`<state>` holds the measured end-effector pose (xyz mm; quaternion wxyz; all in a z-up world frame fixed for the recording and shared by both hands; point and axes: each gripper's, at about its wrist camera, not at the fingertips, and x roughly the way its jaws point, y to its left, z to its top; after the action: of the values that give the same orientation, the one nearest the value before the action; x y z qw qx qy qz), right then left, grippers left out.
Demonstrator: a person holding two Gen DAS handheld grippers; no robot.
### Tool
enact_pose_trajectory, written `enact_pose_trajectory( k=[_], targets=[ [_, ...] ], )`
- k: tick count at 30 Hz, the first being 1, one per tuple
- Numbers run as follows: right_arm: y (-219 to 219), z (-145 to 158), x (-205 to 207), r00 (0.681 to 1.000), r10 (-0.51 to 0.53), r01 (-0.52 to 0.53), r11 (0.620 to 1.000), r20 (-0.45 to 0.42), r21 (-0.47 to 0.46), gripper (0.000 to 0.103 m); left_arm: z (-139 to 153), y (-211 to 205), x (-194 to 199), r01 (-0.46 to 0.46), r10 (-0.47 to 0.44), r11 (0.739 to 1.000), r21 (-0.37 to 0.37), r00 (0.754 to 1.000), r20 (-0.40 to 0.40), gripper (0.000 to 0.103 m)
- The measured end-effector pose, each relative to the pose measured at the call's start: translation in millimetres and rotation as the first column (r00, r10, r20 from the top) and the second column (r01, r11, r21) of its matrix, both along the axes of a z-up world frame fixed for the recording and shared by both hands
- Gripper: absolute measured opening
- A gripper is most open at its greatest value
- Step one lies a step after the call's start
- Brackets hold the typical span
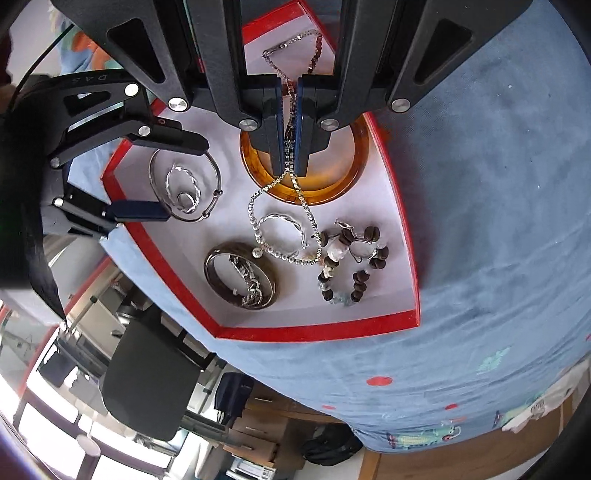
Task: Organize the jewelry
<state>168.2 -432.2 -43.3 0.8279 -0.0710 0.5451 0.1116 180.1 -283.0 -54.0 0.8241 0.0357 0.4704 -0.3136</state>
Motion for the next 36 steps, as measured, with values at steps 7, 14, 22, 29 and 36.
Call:
enact_pose_trajectory(
  k=[7, 14, 22, 29, 36],
  targets=[
    [2.9, 0.7, 1.4, 1.0, 0.021, -0.022, 1.0, -0.017, -0.022, 0.072, 3.3, -1.7, -3.5, 0.004, -0.004, 1.0, 0.001, 1.0, 0.002, 0.017],
    [1.5, 8.8, -4.1, 1.0, 0.003, -0.003, 1.0, -0.005, -0.025, 0.072, 24.4, 2.0, -7.6, -0.007, 0.009, 1.0, -0.028, 0.999, 0.051, 0.061],
    [-3.4, 38.5, -27.3, 0.998, -0.036, 0.038, 0.999, 0.044, -0.03, 0.072, 54.7, 36.6, -19.2, -0.088, 0.092, 0.995, -0.045, 0.991, 0.099, 0.064],
    [1.2, 68.5, -63.1, 0.99, -0.095, 0.094, 0.995, 0.106, 0.015, 0.072, 71.3, 73.1, -51.5, -0.181, 0.179, 0.984, -0.005, 0.972, 0.154, 0.076],
    [23.9, 90.2, -111.0, 0.97, -0.167, 0.157, 0.985, 0.175, 0.07, 0.072, 82.3, 109.6, -93.8, -0.291, 0.275, 0.955, 0.049, 0.937, 0.214, 0.08]
  ],
)
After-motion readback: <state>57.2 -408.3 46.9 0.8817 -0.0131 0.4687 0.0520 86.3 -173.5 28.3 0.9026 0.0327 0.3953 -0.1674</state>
